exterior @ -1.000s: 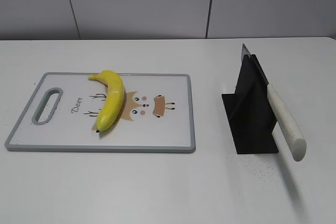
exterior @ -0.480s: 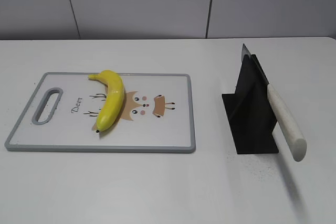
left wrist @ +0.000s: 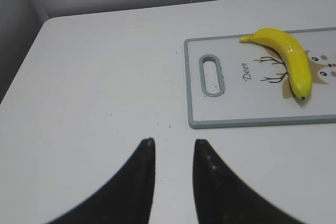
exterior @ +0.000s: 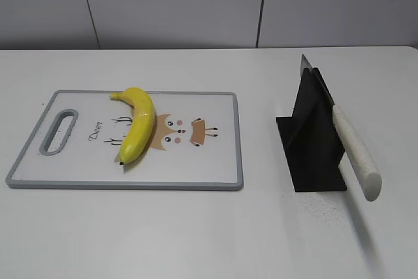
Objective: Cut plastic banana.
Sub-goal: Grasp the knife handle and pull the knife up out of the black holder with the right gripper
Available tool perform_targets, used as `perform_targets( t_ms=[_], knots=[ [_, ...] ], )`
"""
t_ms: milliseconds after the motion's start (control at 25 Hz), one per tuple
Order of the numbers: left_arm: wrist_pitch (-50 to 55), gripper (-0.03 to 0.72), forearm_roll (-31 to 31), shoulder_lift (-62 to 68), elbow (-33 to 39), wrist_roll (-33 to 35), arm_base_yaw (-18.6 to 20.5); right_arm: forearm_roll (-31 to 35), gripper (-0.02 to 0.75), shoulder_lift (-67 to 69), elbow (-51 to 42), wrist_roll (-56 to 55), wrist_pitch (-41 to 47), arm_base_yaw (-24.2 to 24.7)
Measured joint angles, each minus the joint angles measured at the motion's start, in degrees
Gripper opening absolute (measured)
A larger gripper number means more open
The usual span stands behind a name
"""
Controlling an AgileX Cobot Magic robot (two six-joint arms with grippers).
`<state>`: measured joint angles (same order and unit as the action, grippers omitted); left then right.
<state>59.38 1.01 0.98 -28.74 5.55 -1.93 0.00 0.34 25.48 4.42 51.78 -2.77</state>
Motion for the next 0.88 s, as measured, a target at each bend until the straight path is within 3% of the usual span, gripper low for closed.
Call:
perform_targets(
  t_ms=[200,400,680,880],
  knots=[
    [0.0,0.24,0.0,0.0,0.0,0.0,0.0,-0.8,0.555,11.3,4.6,-0.1,2.3,-0.1],
    [0.0,0.24,0.0,0.0,0.0,0.0,0.0,3.0,0.555,23.6,12.3,-2.4,4.7,-0.5],
    [0.0,0.24,0.0,0.0,0.0,0.0,0.0,3.1,0.555,40.2,22.5,-4.9,14.6,-0.5],
    [0.0,0.24,0.0,0.0,0.0,0.0,0.0,3.3,0.555,48.0,27.7,-5.1,16.3,-0.5]
  ],
)
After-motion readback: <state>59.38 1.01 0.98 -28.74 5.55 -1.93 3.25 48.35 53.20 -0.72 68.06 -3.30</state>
